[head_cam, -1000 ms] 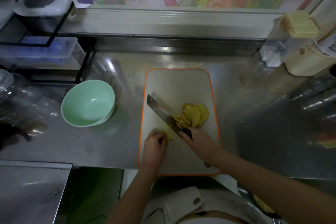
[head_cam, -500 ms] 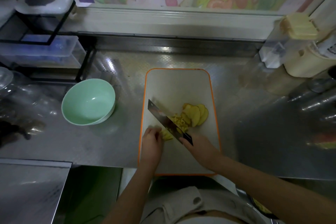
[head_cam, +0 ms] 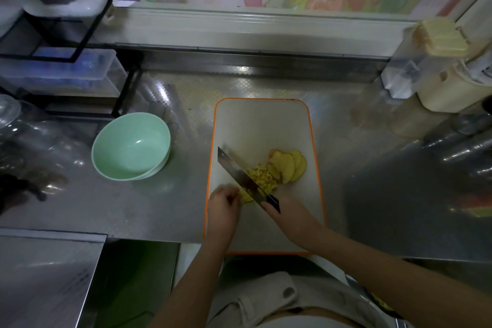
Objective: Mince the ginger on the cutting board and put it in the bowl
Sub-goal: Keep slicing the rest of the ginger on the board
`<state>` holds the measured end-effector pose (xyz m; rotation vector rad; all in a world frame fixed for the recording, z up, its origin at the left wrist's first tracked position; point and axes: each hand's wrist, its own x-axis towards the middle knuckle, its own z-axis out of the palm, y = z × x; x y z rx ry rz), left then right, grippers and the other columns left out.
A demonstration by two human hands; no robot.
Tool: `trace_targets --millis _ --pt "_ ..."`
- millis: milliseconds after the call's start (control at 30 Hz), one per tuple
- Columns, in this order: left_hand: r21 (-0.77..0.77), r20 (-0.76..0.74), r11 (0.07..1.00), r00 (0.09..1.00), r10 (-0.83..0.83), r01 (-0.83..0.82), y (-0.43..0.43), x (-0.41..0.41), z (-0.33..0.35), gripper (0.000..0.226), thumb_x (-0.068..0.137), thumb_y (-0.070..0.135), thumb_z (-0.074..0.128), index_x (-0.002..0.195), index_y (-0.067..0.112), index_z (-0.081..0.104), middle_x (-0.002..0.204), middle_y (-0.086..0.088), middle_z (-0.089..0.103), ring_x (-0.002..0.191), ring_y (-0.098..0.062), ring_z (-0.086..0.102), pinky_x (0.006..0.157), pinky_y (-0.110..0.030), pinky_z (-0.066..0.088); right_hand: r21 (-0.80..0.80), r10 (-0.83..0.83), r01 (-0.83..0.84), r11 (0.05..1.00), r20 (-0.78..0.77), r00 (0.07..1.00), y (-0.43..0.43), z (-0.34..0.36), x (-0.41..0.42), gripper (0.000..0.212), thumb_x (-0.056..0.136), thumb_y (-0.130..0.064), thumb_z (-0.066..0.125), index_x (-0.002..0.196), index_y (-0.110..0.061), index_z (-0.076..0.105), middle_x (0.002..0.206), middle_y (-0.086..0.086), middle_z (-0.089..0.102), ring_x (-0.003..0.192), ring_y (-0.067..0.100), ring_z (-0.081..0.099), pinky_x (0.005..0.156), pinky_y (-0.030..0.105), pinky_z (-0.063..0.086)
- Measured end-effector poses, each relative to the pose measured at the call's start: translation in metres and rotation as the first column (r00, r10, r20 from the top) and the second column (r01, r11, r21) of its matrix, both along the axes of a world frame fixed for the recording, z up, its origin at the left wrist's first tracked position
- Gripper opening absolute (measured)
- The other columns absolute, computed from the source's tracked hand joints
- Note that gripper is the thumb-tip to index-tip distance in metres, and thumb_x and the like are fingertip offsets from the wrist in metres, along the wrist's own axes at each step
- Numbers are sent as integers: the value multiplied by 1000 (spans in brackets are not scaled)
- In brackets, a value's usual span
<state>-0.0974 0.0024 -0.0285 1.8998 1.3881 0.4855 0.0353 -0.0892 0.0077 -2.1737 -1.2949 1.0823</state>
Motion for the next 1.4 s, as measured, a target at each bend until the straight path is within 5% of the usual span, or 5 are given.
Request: trace_targets --millis 333,467,600,767,1400 --pt "6 17 1000 1000 -12 12 1 1 3 17 80 -5 57 81 3 72 86 -11 65 79 -15 53 68 -15 31 -77 -23 26 997 46 999 11 -2 -12 21 99 -31 42 81 -20 47 76 3 53 70 19 56 59 25 37" --pt "9 14 1000 1000 -11 11 1 2 1 17 80 -3 57 84 4 73 88 -12 65 83 -23 58 68 -16 32 -139 7 14 990 151 988 10 -8 -18 25 99 -34 39 105 -13 52 104 11 60 97 25 60 71 26 37" --pt "30 5 999 999 -45 45 1 0 -1 18 81 -3 57 87 5 72 88 -10 63 82 -17 54 69 -14 31 -97 -13 20 995 76 997 8 -9 -10 29 99 -33 42 106 -8 56 98 11 64 88 22 62 69 25 39" --pt "44 -17 997 997 -70 70 0 -1 0 20 84 0 55 94 7 72 90 -7 61 81 -10 47 71 -11 28 -95 38 -34 995 46 998 12 -5 9 26 98 -32 44 76 -18 48 63 -5 46 58 12 46 51 24 31" --pt "3 -31 996 995 -93 93 -8 -3 1 25 87 7 58 110 6 64 102 -8 56 89 -14 52 75 -8 28 -17 -16 17 1000 59 998 -1 1 0 31 98 -34 44 94 -7 58 77 6 57 67 14 53 58 22 34"
